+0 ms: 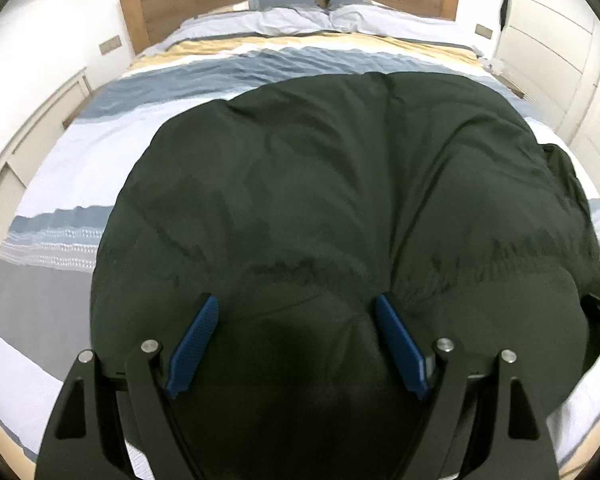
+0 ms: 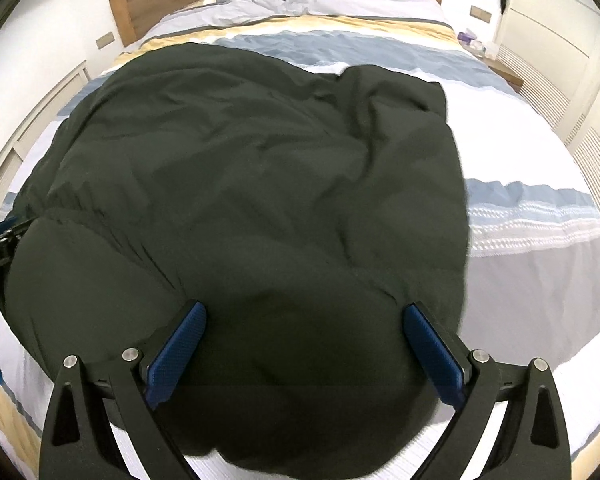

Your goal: Fold large clothes

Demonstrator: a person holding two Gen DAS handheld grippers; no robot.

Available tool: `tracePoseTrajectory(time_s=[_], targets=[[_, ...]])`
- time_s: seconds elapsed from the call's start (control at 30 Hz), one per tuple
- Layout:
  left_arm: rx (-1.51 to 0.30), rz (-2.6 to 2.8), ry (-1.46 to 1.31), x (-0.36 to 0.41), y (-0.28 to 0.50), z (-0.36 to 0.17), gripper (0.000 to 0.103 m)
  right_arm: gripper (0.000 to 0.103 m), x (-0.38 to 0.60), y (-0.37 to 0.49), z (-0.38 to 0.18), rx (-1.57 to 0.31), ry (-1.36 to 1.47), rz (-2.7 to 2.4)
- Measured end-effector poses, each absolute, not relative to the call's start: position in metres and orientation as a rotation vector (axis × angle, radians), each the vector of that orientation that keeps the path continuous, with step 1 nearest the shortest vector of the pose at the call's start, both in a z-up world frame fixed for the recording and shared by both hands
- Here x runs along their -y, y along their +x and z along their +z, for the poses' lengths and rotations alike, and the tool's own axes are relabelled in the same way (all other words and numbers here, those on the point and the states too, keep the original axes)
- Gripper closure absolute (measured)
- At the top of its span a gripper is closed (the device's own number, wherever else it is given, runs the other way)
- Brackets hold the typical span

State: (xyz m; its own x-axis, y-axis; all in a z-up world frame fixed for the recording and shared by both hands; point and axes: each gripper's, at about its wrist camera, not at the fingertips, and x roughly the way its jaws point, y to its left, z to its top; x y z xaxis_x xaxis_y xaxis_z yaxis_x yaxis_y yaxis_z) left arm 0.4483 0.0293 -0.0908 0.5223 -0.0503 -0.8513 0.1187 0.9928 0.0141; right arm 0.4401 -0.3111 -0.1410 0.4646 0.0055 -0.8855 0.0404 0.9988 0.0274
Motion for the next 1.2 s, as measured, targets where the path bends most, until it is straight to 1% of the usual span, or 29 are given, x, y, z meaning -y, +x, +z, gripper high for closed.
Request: tracePoseTrajectory(time_s=[0.23,0.37,0.5,0.63,0.77,0.9,1.0,1.07,1.13,1.2], targets=[[-0.946,-0.09,-0.065,-0.103,0.442,-0.06,0.022,0.001,0.361,0.425,-0.127,-1.07,0.128,-0.078],[-0.967,-0.067,-0.203,-0.163,0.45,-0.06,0.022,0.001,0.395,0.424,-0.119,-1.041,0.212,-0.092],[-1.014,-0.13,-0.395,-0.208,0.454,-0.081,0.022,0.001,0.428,0.432,-0.129,-1.043,0.402,-0.054],[-1.06,-0.177,-0.567,-0.234,0.458,-0.115,0.022,0.001,0.441,0.442,-0.158,-1.095,0.567,-0.002],[-1.087,-0.261,-0.714,-0.242,0.463,-0.145,0.022,0.001,0.443,0.446,-0.19,-1.135,0.682,0.075],[-1.133,-0.349,-0.801,-0.235,0.477,-0.173,0.021,0.001,0.441,0.457,-0.217,-1.146,0.79,0.161],[-1.177,-0.411,-0.828,-0.222,0.49,-0.195,0.017,0.001,0.441,0.465,-0.236,-1.16,0.85,0.21],[-1.192,-0.447,-0.872,-0.215,0.497,-0.208,0.006,0.001,0.439,0.471,-0.248,-1.171,0.881,0.24],[-1.201,-0.458,-0.925,-0.211,0.501,-0.218,0.0,0.001,0.436,0.472,-0.254,-1.172,0.882,0.257],[-1.219,-0.49,-0.973,-0.202,0.505,-0.227,0.0,0.001,0.434,0.478,-0.26,-1.18,0.872,0.278]])
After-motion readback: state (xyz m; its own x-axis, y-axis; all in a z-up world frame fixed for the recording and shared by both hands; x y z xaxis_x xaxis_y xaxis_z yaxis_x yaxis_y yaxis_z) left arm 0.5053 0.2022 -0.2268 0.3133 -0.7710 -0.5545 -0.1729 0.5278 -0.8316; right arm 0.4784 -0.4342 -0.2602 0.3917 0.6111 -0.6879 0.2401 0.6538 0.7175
